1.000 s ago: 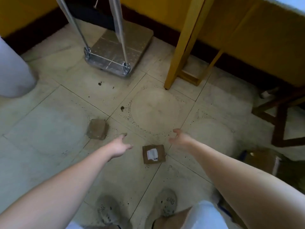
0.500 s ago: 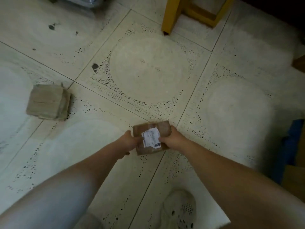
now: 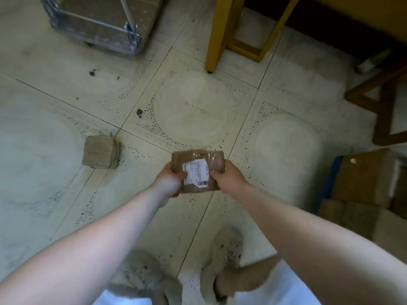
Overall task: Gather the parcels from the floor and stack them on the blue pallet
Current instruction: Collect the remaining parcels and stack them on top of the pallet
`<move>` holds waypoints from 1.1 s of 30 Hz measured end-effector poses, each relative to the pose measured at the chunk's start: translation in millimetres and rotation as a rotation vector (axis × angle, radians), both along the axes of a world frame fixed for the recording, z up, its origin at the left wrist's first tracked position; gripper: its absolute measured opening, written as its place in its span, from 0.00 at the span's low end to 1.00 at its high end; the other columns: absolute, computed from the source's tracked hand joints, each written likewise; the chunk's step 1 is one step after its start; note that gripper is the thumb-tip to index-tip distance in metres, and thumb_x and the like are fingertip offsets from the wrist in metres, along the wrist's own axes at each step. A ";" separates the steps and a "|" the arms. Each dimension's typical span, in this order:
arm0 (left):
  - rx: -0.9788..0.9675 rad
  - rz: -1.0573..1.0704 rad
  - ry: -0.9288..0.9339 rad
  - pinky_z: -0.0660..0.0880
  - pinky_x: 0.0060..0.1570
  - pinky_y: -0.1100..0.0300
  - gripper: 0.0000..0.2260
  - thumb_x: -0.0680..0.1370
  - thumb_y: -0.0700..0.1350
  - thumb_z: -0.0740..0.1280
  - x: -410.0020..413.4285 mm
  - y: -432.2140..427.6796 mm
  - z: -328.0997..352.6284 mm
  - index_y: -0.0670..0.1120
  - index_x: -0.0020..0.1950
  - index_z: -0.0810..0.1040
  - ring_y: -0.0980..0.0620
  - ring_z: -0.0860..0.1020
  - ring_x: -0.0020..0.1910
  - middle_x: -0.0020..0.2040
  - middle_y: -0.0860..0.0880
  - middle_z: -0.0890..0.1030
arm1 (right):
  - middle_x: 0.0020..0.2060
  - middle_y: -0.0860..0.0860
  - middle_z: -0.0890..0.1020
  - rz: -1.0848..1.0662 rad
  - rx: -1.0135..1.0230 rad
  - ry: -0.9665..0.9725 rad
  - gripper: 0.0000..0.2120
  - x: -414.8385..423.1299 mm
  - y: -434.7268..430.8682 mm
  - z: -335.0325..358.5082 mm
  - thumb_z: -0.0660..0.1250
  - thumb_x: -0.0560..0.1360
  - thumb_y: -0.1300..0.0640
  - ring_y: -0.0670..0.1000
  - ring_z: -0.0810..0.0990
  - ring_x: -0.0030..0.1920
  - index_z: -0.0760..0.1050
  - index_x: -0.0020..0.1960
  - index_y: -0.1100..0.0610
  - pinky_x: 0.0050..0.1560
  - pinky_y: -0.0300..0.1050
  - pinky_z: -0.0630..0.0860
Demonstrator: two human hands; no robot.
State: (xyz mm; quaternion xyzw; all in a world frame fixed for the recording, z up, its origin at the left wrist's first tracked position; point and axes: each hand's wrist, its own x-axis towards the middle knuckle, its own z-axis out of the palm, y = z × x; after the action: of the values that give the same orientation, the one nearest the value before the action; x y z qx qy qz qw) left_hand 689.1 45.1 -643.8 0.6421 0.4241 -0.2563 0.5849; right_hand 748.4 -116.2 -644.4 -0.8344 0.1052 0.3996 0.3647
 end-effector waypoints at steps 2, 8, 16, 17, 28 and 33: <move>-0.013 -0.006 -0.021 0.72 0.37 0.60 0.08 0.79 0.45 0.63 -5.4 -2.7 62.1 0.53 0.57 0.69 0.52 0.77 0.41 0.47 0.51 0.80 | 0.51 0.46 0.78 -0.029 -0.005 -0.004 0.15 -6.4 -4.8 63.2 0.63 0.76 0.52 0.50 0.78 0.50 0.69 0.62 0.47 0.52 0.48 0.77; -0.023 -0.125 -0.013 0.77 0.44 0.54 0.08 0.80 0.44 0.60 -18.6 -18.8 255.4 0.49 0.59 0.71 0.49 0.79 0.48 0.52 0.48 0.80 | 0.53 0.49 0.80 -0.100 -0.043 -0.007 0.17 -31.4 -32.7 264.2 0.64 0.75 0.52 0.51 0.79 0.51 0.69 0.62 0.51 0.50 0.48 0.77; -0.095 -0.372 -0.201 0.76 0.49 0.50 0.09 0.78 0.50 0.64 -26.2 -63.6 474.0 0.58 0.57 0.69 0.49 0.79 0.50 0.53 0.56 0.78 | 0.48 0.48 0.78 -0.358 -0.063 -0.142 0.17 -89.9 -89.3 486.0 0.64 0.75 0.50 0.50 0.79 0.45 0.69 0.62 0.51 0.38 0.45 0.79; -0.119 -0.390 -0.237 0.75 0.51 0.48 0.11 0.77 0.50 0.65 -28.1 -71.1 496.0 0.61 0.57 0.68 0.49 0.78 0.51 0.53 0.58 0.78 | 0.50 0.48 0.78 -0.405 -0.041 -0.179 0.19 -99.4 -96.7 506.3 0.65 0.74 0.50 0.51 0.79 0.46 0.68 0.63 0.51 0.39 0.45 0.79; -0.214 -0.741 -0.402 0.80 0.40 0.51 0.09 0.75 0.47 0.69 -68.2 -196.8 615.1 0.62 0.49 0.75 0.49 0.84 0.43 0.45 0.52 0.84 | 0.63 0.50 0.72 -0.655 0.033 -0.375 0.33 -228.1 -222.1 626.6 0.73 0.69 0.46 0.51 0.76 0.59 0.62 0.69 0.46 0.59 0.51 0.76; -0.113 -0.919 -0.380 0.80 0.35 0.54 0.09 0.74 0.50 0.70 -99.9 -282.0 630.5 0.57 0.54 0.77 0.48 0.84 0.43 0.47 0.49 0.84 | 0.72 0.50 0.58 -0.264 -0.198 -0.497 0.50 -286.5 -295.5 639.5 0.73 0.65 0.38 0.52 0.60 0.72 0.48 0.77 0.46 0.71 0.52 0.62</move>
State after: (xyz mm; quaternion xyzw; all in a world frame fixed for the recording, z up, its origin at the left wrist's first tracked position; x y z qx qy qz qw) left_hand 589.2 -236.9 -13.3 0.7654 -0.0310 -0.3883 0.5123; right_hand 462.0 -411.7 -4.9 -0.9174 0.1588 0.1198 0.3448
